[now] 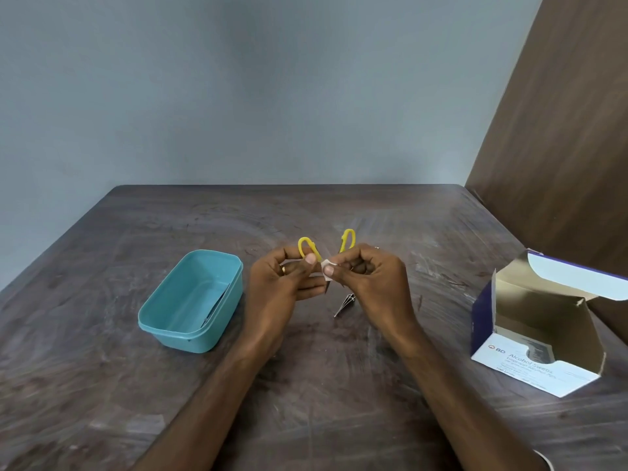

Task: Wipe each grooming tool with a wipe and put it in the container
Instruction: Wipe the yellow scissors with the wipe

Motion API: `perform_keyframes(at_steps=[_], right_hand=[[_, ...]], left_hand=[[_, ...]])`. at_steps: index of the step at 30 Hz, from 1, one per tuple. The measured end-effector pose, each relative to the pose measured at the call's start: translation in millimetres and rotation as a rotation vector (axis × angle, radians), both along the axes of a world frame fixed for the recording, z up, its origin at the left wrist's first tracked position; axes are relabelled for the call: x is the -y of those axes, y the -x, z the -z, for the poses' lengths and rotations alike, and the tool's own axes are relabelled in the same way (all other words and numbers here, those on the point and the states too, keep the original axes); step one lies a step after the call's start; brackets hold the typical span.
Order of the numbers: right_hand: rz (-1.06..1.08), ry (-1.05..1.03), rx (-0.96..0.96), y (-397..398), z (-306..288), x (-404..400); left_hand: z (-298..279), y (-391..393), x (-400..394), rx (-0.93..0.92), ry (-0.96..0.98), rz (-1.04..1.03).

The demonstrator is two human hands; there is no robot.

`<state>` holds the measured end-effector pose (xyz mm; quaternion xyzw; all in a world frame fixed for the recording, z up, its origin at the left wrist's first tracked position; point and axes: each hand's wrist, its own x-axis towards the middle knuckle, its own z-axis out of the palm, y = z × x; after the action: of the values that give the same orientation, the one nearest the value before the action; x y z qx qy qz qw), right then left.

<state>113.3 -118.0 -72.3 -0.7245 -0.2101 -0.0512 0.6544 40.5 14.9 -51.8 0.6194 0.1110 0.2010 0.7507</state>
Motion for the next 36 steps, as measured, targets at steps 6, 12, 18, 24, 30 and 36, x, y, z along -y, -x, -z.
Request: perform_keyframes(at_steps=[6,12,18,24,30,36], right_hand=[[-0.010,-0.025,-0.059,-1.0,-1.7,1.5],[-0.054,-0.062,-0.175,-2.6,-3.9,1.7],[-0.118,-0.064,-0.147,-1.7,-6.9,2.8],[-0.218,0.099,-0.074,-2.2,-0.6,2.6],[-0.181,0.290,0.027,-0.1,-4.6,6.0],[-0.068,0.149,0.013,-0.8,-10.2,8.2]], left_hand=[[-0.7,0.2,0.0,0.022,0.038,-0.042],[-4.4,-0.1,-4.6,0.060,0.128,-0.085],[-5.7,0.0,-7.5,0.047,0.130,-0.067],[-4.5,0.8,-9.0,0.028,0.076,-0.072],[-5.1,1.5,-8.1,0.016,0.007,-0.066],[-4.3,0.3,-6.0,0.050,0.055,-0.097]])
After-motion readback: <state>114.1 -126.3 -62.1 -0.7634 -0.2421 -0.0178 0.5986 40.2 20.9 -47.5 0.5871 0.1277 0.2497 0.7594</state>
